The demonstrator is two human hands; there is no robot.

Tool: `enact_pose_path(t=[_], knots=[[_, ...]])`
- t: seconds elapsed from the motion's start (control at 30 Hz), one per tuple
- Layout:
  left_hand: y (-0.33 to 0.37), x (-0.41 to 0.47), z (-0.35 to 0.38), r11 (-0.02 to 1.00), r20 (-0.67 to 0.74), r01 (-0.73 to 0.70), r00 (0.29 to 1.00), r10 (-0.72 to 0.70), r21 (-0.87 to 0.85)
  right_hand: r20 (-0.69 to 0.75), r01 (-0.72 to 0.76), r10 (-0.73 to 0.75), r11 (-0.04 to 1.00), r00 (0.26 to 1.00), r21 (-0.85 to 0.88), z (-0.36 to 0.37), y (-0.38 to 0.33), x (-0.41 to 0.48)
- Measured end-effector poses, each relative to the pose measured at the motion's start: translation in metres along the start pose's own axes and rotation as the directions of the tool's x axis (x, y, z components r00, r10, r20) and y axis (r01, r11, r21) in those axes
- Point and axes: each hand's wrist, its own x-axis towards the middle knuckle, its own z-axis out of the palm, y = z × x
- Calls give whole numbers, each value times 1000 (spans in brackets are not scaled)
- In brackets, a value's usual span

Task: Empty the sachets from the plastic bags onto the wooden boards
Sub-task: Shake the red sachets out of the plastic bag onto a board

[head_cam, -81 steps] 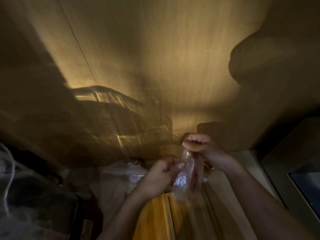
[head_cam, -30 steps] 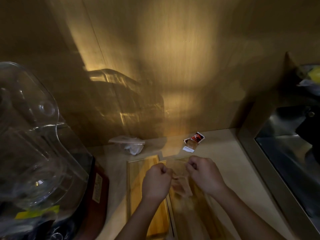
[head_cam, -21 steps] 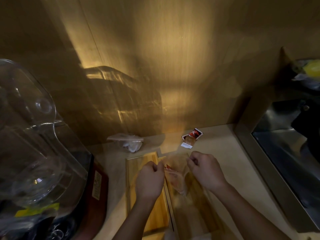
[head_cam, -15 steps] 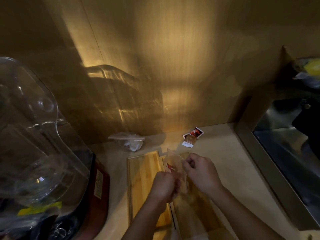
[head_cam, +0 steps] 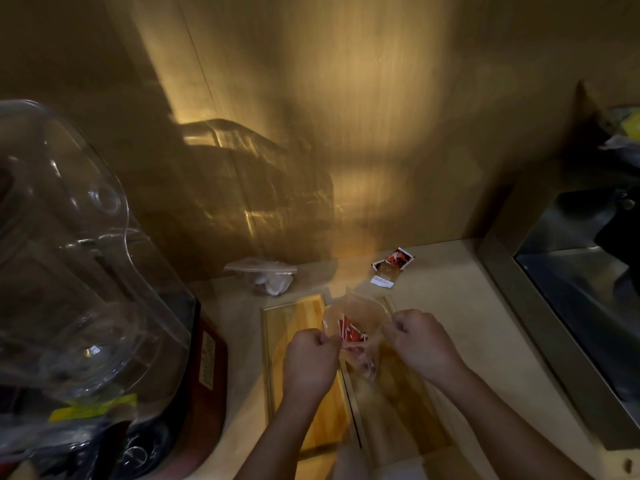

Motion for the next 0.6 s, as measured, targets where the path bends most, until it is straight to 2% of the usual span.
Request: enact_pose_path(t=[0.1,0.2,0.23,0.3,0.37,0.5,0.6], knots=[[1,1,-1,987,-77,-67,994,79,144,-3,-26,26,999,1000,-26,7,-3,1],[6,-7,0,954,-143,-166,968,206,251,76,-103,95,989,993,108,6,-1,5],[6,-13,0,943,-122,-203,963,241,265,100,-135,118,974,988,181,5,0,7],[6,-26,6,911,12,-292,953,302,292,103,-196,173,934,980,298,4,-1,8],[4,-38,17,856,144,-338,941,306,390,110,-230,204,911,973,342,4,-2,8],[0,-38,27,759,147,-335,940,307,558,173,-193,137,910,975,368,4,-4,2],[-3,-29,17,708,144,-456,878,456,540,52,-111,99,828,994,550,-6,1,4]])
